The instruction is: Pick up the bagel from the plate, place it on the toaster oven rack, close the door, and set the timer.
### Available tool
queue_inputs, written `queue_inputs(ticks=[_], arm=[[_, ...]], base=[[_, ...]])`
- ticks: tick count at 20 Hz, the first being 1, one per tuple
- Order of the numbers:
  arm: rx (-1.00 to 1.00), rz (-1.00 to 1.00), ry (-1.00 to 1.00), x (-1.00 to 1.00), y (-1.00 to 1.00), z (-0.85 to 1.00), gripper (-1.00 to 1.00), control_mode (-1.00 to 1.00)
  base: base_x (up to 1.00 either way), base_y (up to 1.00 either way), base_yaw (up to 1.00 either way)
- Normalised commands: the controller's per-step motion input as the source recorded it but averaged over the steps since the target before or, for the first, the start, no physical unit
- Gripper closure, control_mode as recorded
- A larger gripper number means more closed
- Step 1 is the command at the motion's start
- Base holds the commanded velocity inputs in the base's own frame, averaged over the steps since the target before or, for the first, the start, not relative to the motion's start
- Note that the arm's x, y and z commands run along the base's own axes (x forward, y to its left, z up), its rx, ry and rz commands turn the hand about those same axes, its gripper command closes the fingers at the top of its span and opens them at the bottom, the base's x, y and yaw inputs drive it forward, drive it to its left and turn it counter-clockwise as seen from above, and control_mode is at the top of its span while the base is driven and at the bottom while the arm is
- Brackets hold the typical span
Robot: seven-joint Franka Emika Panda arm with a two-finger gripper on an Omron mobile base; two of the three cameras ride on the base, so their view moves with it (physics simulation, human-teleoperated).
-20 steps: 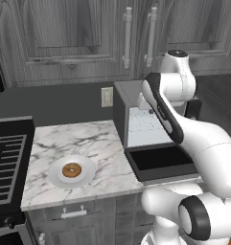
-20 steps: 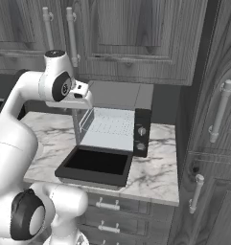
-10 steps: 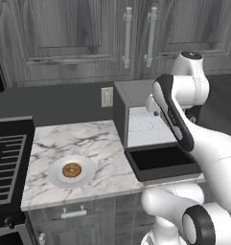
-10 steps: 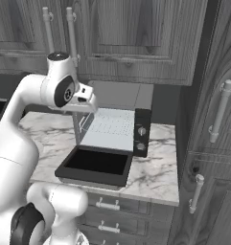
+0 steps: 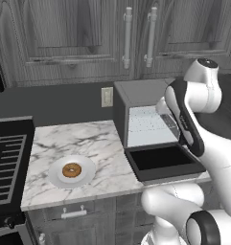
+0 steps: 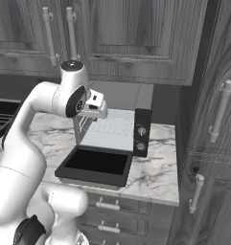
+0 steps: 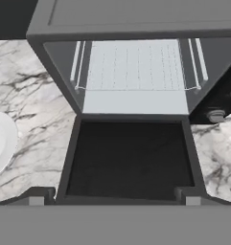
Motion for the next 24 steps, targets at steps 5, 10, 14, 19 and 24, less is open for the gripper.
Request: queue_inputs(ticks=[5, 10, 14, 19, 24], arm=[[0.0, 0.0, -0.13, 0.0, -0.12, -0.34, -1.0, -1.0], [0.02, 0.0, -0.14, 0.0, -0.04, -0.31, -1.0, -1.0], [0.04, 0.0, -0.1, 0.06, 0.0, -0.29, -1.0, -1.0], [0.02, 0.0, -0.02, 0.27, 0.0, -0.17, -1.0, -1.0], [0.01, 0.0, 0.0, 0.49, 0.0, -0.07, -1.0, -1.0]], base=[[0.0, 0.0, 0.0], [0.0, 0.0, 0.0], [0.0, 0.0, 0.0], [0.0, 0.0, 0.0], [0.0, 0.0, 0.0]])
